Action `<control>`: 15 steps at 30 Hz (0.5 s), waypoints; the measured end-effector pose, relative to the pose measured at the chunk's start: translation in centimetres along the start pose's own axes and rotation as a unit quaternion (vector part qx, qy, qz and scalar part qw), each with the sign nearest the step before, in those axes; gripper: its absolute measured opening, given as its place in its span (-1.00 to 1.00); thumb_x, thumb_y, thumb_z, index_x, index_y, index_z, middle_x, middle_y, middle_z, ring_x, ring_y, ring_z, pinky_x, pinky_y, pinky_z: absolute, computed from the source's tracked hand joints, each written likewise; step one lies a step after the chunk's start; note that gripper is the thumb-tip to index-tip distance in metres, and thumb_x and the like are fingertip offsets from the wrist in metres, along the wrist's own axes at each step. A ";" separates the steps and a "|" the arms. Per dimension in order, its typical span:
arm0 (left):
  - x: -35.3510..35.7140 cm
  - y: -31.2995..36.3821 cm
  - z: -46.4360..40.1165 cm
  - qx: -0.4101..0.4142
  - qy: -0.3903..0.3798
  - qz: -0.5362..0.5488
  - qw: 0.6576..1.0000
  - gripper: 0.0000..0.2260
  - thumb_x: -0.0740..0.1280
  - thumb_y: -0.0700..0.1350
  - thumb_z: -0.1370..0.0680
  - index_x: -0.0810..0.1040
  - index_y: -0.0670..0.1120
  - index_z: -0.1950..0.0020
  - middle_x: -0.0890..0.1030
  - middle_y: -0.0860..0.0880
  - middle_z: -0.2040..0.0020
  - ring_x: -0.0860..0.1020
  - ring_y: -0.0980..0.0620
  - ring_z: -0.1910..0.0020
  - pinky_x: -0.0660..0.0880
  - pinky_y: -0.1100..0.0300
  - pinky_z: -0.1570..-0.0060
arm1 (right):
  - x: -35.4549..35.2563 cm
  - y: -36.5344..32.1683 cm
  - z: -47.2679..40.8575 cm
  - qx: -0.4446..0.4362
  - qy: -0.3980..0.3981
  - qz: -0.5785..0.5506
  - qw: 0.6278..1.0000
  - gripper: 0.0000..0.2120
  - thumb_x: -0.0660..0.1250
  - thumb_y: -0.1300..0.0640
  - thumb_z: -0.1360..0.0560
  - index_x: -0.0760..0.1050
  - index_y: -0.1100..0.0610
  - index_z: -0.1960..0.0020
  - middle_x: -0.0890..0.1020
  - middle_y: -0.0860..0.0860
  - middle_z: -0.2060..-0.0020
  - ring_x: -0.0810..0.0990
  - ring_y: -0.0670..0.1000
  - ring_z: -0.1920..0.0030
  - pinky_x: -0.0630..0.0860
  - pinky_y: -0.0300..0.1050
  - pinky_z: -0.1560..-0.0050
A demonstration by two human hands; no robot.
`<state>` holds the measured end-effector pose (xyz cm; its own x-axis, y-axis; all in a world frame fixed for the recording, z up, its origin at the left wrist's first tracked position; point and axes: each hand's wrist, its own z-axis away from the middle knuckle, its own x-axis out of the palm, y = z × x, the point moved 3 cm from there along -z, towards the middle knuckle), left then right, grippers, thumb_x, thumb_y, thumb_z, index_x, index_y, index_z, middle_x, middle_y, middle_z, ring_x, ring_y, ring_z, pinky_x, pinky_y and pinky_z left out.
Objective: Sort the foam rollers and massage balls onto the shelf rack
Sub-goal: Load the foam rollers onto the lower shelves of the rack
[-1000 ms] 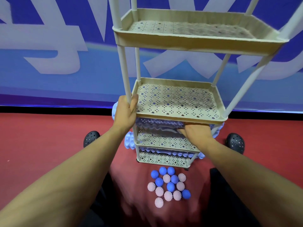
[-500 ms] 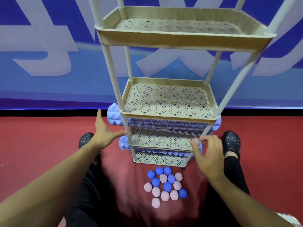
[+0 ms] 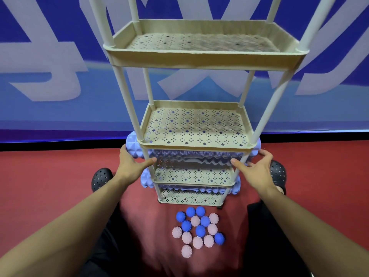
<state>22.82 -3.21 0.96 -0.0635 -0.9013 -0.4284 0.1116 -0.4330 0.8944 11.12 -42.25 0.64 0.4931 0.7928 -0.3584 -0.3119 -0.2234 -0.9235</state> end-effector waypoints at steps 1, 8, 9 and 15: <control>0.2 0.3 -0.2 0.002 -0.013 -0.014 1.000 -0.10 0.64 -0.08 -0.39 0.13 -0.15 -0.54 0.40 0.02 -0.33 0.45 0.04 -0.27 0.43 0.09 -0.26 | -0.1 -0.2 -0.2 -0.005 0.006 -0.003 1.000 0.04 0.67 -0.14 -0.18 0.07 -0.13 -0.43 0.30 0.00 -0.40 0.57 0.02 -0.22 0.53 -0.01 -0.25; 0.8 0.7 -2.1 -0.043 0.003 -0.088 0.995 0.00 0.70 0.13 -0.22 0.24 -0.15 -0.47 0.36 -0.11 -0.33 0.47 -0.05 -0.25 0.56 -0.07 -0.22 | -1.6 -1.7 -0.7 0.006 0.035 0.124 0.992 0.09 0.66 -0.07 -0.26 0.05 0.06 -0.55 0.21 0.10 -0.35 0.38 0.06 -0.32 0.37 -0.02 -0.32; 0.6 -0.1 -2.5 -0.049 0.002 -0.104 0.993 0.01 0.68 0.25 -0.18 0.32 -0.14 -0.44 0.40 -0.12 -0.30 0.49 -0.05 -0.23 0.58 -0.06 -0.18 | -1.5 -1.6 -0.5 0.006 0.037 0.131 0.991 0.04 0.65 -0.10 -0.26 0.10 0.10 -0.50 0.23 0.08 -0.31 0.37 0.06 -0.31 0.37 -0.03 -0.27; 0.2 -0.3 -2.2 0.004 -0.010 -0.111 0.994 -0.82 0.66 0.05 -0.34 0.69 0.11 0.31 0.70 -0.05 0.28 0.65 0.03 0.27 0.59 0.06 0.21 | -1.2 -0.5 -0.9 0.024 0.016 0.093 0.995 -0.07 0.65 -0.15 -0.25 0.16 0.14 -0.35 0.30 0.03 -0.27 0.40 0.00 -0.24 0.44 -0.01 -0.20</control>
<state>24.91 -3.28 0.28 -0.1054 -0.7834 -0.6126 0.0846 -0.6208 0.7794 11.37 -43.59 1.41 0.4494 0.7210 -0.5275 -0.4385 -0.3364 -0.8334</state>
